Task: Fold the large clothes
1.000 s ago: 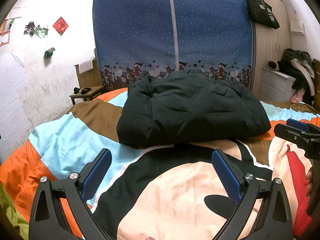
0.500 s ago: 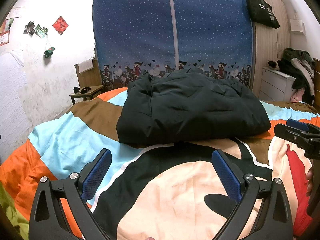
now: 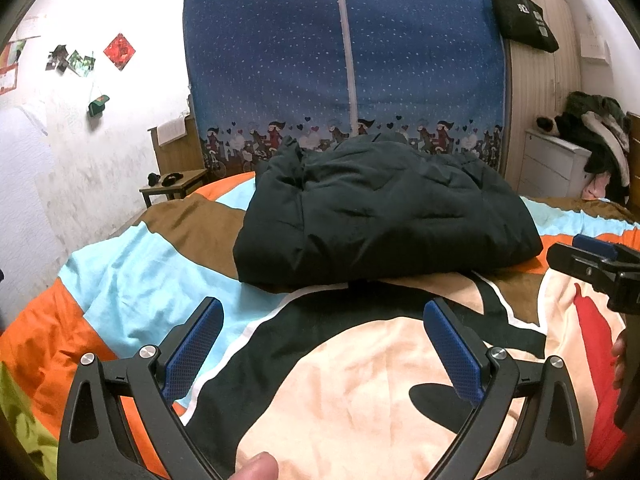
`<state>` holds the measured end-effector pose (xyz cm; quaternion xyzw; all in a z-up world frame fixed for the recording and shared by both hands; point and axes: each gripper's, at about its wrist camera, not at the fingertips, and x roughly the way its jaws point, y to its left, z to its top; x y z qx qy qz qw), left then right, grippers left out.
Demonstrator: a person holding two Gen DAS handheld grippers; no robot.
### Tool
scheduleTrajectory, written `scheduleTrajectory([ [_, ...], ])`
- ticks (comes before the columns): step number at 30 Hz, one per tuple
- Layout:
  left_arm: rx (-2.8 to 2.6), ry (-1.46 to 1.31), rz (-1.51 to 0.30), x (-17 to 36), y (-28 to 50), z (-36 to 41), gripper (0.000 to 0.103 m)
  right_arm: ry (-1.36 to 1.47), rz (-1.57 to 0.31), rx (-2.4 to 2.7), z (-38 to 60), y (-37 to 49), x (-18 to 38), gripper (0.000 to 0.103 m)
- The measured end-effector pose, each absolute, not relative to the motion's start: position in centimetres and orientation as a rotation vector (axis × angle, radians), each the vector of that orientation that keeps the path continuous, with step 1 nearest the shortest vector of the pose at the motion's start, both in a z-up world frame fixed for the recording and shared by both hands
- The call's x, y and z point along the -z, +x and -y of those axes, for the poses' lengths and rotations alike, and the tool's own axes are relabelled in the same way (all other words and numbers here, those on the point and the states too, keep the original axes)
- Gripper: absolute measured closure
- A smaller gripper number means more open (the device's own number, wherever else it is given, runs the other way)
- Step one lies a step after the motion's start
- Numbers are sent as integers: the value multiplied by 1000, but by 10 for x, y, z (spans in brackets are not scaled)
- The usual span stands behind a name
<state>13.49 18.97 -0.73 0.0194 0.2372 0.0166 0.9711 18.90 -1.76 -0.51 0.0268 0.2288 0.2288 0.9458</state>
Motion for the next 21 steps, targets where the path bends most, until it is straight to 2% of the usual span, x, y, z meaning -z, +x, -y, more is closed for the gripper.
scheduleTrajectory([
  [21,-32,42,-498,7,137,-196,5,56,-469,-465,17,188,6,0],
])
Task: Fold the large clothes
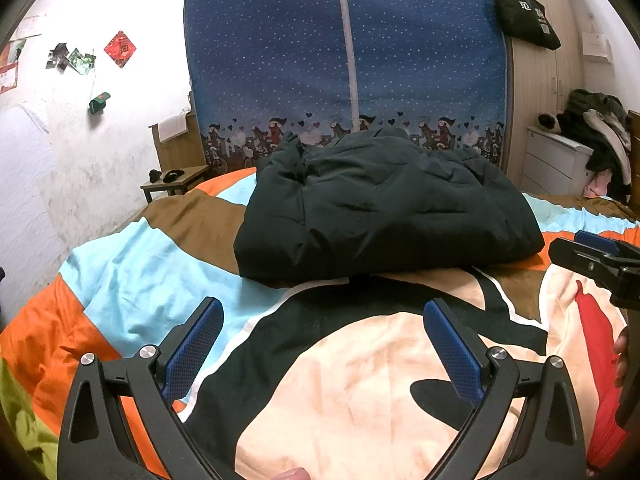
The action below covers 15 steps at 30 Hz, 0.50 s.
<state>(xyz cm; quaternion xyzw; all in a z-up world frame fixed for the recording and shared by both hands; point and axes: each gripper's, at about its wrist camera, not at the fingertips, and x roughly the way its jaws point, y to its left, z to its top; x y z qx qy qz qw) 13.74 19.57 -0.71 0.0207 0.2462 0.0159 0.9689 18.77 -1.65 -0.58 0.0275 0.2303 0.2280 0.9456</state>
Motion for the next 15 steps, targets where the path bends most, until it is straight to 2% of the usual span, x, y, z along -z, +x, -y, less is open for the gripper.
scheduleTrajectory([
  [15,-21,41,-495,8,137,-195,5,57,-471,-464,16,189,4,0],
])
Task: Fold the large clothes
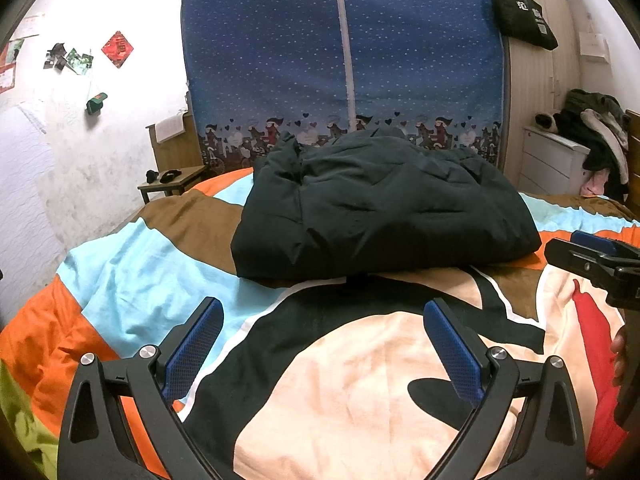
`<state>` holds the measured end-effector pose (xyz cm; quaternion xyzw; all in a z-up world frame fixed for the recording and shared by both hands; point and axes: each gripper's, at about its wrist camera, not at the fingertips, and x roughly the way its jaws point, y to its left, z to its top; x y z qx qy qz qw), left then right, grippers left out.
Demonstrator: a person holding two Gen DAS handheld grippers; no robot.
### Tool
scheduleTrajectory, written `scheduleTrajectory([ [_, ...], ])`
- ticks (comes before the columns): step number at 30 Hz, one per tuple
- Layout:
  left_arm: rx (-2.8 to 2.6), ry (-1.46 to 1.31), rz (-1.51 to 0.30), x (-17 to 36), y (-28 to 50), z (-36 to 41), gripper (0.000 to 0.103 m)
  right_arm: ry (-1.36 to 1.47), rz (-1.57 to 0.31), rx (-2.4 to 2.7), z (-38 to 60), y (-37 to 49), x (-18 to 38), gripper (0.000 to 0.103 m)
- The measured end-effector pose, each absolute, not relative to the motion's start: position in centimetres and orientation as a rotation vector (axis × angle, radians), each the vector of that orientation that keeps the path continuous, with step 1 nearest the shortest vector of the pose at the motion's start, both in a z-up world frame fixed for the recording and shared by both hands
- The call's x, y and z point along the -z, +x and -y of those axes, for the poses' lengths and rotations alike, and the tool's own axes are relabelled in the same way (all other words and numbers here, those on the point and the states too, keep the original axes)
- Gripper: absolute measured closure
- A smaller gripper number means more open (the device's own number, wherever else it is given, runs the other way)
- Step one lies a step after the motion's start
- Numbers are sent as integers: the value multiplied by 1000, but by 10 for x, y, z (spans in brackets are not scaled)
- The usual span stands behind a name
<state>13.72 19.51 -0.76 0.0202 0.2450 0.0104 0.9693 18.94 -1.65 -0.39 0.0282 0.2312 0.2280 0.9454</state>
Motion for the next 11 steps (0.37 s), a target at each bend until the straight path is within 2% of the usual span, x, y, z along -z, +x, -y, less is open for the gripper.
scheduleTrajectory([
  [11,-18,31,-516,9,140,-198,5,65,-486,-461,16,184,15,0],
])
